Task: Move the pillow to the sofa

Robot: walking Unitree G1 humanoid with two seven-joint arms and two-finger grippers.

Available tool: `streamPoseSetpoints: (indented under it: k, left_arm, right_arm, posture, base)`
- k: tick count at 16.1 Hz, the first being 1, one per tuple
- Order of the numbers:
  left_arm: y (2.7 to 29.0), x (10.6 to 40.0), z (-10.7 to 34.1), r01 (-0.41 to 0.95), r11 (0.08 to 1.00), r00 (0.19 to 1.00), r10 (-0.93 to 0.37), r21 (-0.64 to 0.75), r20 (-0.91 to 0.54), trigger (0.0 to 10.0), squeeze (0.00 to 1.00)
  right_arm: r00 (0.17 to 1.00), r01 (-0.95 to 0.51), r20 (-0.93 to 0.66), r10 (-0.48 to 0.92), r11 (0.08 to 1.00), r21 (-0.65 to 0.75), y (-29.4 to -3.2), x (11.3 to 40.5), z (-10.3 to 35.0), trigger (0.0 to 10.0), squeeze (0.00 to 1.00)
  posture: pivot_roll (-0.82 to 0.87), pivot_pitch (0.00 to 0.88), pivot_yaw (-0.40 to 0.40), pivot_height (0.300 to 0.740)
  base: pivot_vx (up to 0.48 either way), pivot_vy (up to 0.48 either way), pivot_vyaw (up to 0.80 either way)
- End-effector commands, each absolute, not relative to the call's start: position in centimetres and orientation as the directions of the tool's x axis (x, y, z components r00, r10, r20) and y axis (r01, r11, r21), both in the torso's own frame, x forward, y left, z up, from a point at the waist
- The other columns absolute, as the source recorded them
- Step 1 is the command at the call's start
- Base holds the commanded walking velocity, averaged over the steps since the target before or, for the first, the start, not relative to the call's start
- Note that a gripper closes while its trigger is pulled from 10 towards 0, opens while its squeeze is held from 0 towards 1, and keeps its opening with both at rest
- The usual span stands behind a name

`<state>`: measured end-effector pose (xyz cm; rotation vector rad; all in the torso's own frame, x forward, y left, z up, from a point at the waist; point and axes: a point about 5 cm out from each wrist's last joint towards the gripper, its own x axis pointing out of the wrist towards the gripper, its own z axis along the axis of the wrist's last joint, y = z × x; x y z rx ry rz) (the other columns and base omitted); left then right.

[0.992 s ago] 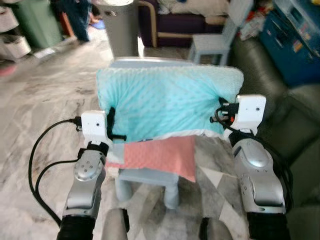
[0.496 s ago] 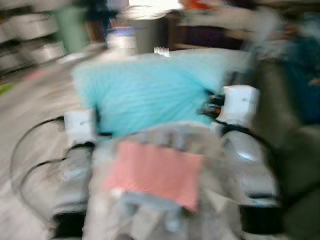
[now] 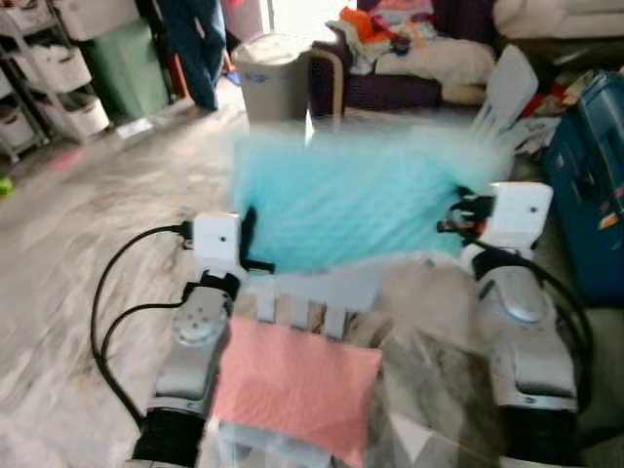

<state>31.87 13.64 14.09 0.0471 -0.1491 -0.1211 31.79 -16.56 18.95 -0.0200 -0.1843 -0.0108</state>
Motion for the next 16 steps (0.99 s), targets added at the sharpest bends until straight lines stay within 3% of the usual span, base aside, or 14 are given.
streamPoseSetpoints:
  k: [1, 8, 13, 16]
  left_arm:
    - [15.2, 31.7, 13.4, 0.049, 0.997, 0.992, -0.055, 0.056, 0.11, 10.0, 0.0]
    - [15.1, 31.6, 13.2, 0.027, 0.998, 0.997, -0.023, -0.056, 0.072, 10.0, 0.0]
    - [14.4, 31.1, 13.0, 0.086, 0.984, 0.996, -0.083, -0.154, 0.025, 10.0, 0.0]
    - [14.5, 31.0, 12.9, 0.091, 0.978, 0.996, -0.089, -0.187, 0.021, 10.0, 0.0]
  right_arm:
    - [0.974, -0.039, 0.222, 0.043, 0.999, -0.021, -15.2, 32.0, 20.0, 10.0, 0.0]
    - [0.978, -0.059, 0.199, 0.062, 0.998, -0.021, -15.2, 31.9, 19.8, 10.0, 0.0]
    - [0.988, -0.072, 0.143, 0.065, 0.996, 0.046, -15.6, 31.8, 19.1, 10.0, 0.0]
    - [0.988, -0.081, 0.135, 0.075, 0.996, 0.041, -15.4, 31.8, 19.0, 10.0, 0.0]
  posture:
    - [-0.04, 0.0, 0.03, 0.74]
    - [-0.04, 0.0, 0.015, 0.74]
    - [-0.05, 0.0, 0.005, 0.74]
    - [-0.05, 0.0, 0.003, 0.74]
  base:
    - [0.0, 0.0, 0.0]
    - [0.0, 0.0, 0.0]
    - [0.0, 0.0, 0.0]
    - [0.0, 0.0, -0.74]
